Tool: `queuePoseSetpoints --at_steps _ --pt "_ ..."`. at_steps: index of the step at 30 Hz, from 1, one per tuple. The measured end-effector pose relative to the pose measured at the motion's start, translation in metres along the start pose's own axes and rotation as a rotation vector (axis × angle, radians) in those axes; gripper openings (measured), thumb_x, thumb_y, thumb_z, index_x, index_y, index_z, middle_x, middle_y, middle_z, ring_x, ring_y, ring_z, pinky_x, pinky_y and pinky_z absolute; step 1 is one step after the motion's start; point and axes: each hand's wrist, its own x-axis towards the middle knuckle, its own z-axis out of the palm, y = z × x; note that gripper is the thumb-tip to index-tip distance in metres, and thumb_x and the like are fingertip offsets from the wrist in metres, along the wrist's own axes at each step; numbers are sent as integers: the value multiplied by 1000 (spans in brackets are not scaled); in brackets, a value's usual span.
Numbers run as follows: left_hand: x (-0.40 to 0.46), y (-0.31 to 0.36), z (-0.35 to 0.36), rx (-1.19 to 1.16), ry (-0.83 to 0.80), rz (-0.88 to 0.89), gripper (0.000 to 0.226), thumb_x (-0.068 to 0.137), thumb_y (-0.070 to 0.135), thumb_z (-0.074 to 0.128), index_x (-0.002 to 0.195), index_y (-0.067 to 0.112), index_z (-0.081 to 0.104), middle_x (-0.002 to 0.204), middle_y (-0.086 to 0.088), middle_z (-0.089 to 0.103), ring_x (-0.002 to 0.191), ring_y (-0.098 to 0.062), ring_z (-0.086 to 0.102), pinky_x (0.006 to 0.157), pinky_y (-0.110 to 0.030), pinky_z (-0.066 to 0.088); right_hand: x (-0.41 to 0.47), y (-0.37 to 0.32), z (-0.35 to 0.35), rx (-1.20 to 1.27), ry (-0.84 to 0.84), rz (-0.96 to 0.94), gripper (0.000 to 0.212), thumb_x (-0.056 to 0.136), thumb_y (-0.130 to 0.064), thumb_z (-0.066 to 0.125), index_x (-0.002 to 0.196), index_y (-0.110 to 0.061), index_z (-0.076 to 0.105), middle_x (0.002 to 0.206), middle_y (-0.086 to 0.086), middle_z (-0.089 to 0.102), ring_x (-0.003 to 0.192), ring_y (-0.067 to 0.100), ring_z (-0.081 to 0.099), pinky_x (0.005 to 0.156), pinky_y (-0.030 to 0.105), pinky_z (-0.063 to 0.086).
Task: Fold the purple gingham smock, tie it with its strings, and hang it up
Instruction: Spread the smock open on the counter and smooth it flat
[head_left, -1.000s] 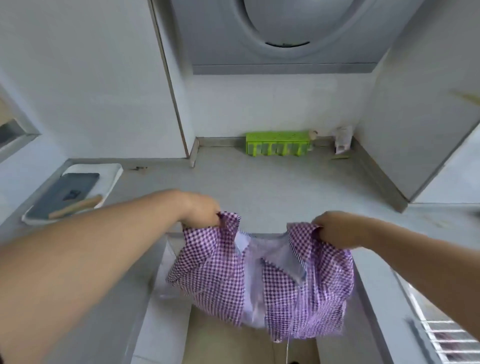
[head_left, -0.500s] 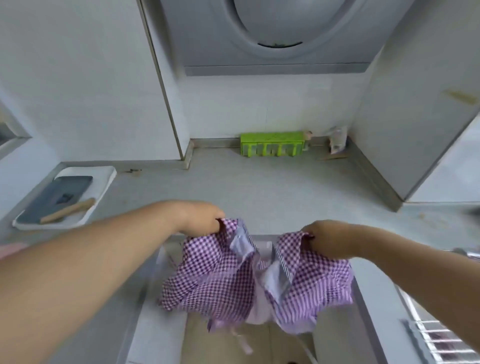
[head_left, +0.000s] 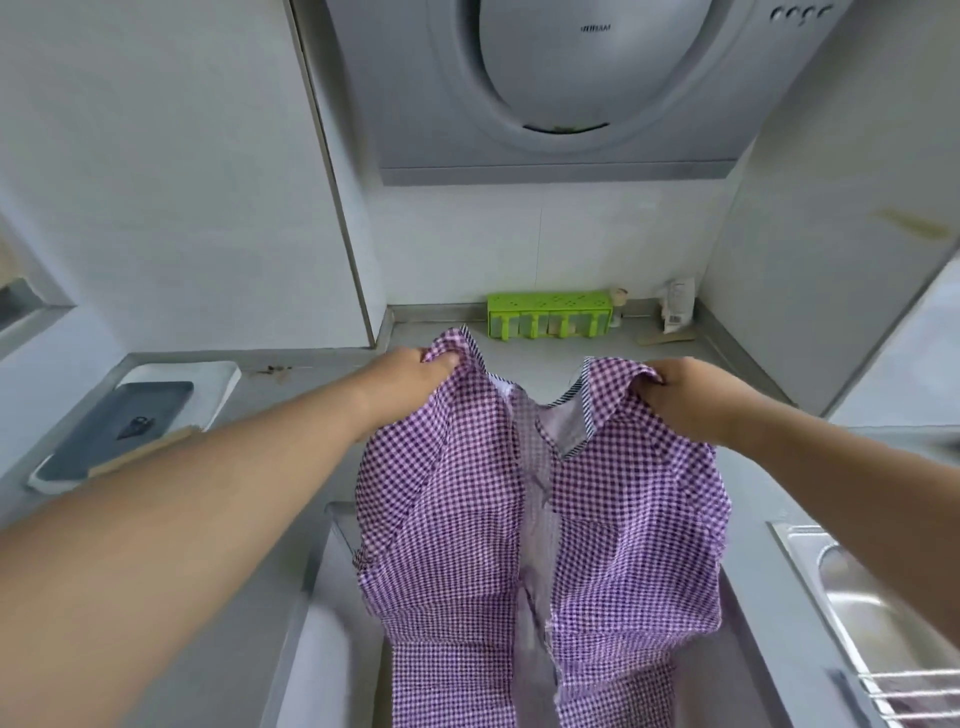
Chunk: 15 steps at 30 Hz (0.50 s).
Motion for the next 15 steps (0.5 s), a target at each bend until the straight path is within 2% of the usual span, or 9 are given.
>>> queuePoseSetpoints --at_steps 2,6,10,15 --pt "5 3 -8 -16 46 9 60 105 68 39 118 19 72 105 -7 75 94 -26 73 94 -40 58 5 -2 -8 0 30 -3 32 107 -40 41 90 -26 64 93 4 69 84 25 63 76 35 47" --pt "19 13 -20 97 114 58 63 105 67 40 101 14 74 96 -9 76 87 -26 74 92 -42 60 20 0 -21 -64 95 17 42 106 -48 37 92 -21 66 89 5 70 81 26 64 76 38 53" --pt "50 28 -22 146 160 76 57 106 65 40 101 19 74 95 -3 73 90 -23 71 93 -38 57 51 7 -34 -110 147 42 48 105 -54 34 90 -19 64 87 8 68 81 30 63 71 37 50" --pt "100 46 -29 210 233 71 62 108 63 37 91 16 74 90 -5 74 83 -23 70 91 -39 58 105 14 -49 -93 178 30 54 104 -59 31 80 -19 60 83 4 65 80 28 61 70 36 44"
